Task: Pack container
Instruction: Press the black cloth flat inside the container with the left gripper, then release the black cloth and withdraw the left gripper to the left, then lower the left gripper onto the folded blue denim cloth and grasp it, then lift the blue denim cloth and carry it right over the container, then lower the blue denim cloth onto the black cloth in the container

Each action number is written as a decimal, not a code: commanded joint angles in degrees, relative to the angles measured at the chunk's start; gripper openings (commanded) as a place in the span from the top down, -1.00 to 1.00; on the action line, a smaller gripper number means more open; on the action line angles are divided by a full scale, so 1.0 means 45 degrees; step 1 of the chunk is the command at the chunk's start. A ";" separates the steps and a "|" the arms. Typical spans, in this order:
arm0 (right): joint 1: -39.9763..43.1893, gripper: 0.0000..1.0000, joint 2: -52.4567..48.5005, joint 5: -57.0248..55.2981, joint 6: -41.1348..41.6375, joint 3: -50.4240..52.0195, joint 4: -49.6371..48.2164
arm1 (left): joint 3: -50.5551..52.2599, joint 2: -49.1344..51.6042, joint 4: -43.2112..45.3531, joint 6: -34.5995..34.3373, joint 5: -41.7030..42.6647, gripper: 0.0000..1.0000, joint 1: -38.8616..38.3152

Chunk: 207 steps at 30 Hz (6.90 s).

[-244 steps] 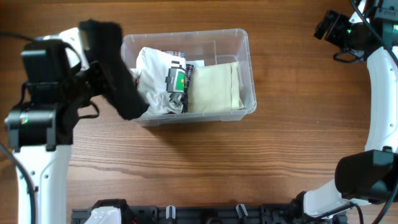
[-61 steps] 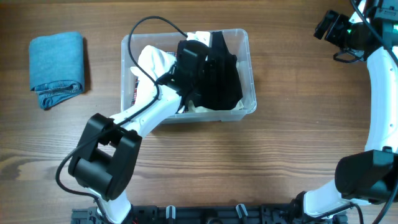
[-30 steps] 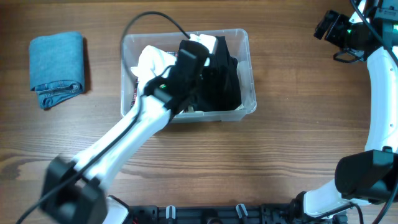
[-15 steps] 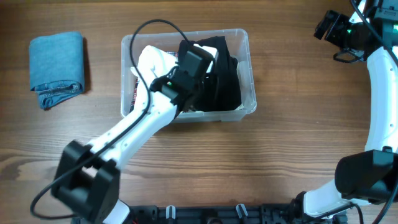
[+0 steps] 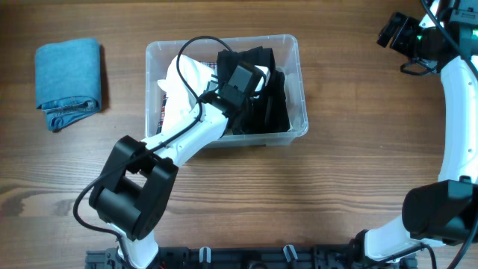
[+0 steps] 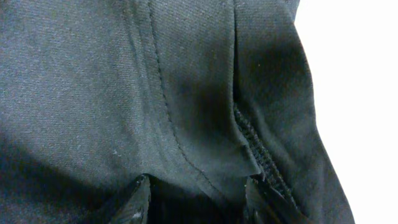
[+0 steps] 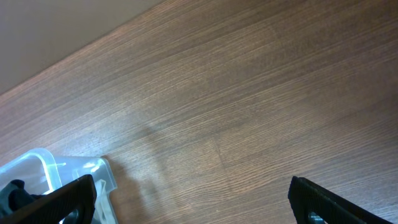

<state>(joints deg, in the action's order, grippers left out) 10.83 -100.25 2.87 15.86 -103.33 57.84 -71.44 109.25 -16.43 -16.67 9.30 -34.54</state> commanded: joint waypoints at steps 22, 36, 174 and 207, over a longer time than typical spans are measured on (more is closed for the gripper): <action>-0.0029 -1.00 -0.0010 -0.0175 0.0160 -0.0034 -0.0029 | -0.1676 -0.5144 -0.3565 0.0078 0.0928 -1.00 0.7140; -0.0029 -0.99 -0.0010 -0.0175 0.0165 -0.0034 -0.0029 | -0.1681 -0.3347 -0.1093 0.3084 -0.6285 -1.00 0.8898; -0.0029 -1.00 -0.0010 -0.0175 0.0160 -0.0034 -0.0029 | 0.3827 -0.2443 0.8801 -1.0870 0.5678 0.91 0.2555; -0.0029 -0.99 -0.0010 -0.0175 0.0160 -0.0034 -0.0029 | 0.4498 -0.5770 0.7587 -0.7995 0.7558 -0.29 0.3439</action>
<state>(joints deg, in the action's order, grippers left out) 10.83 -100.25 2.87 15.86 -103.33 57.84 -50.98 87.53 17.26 -54.30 40.60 -21.89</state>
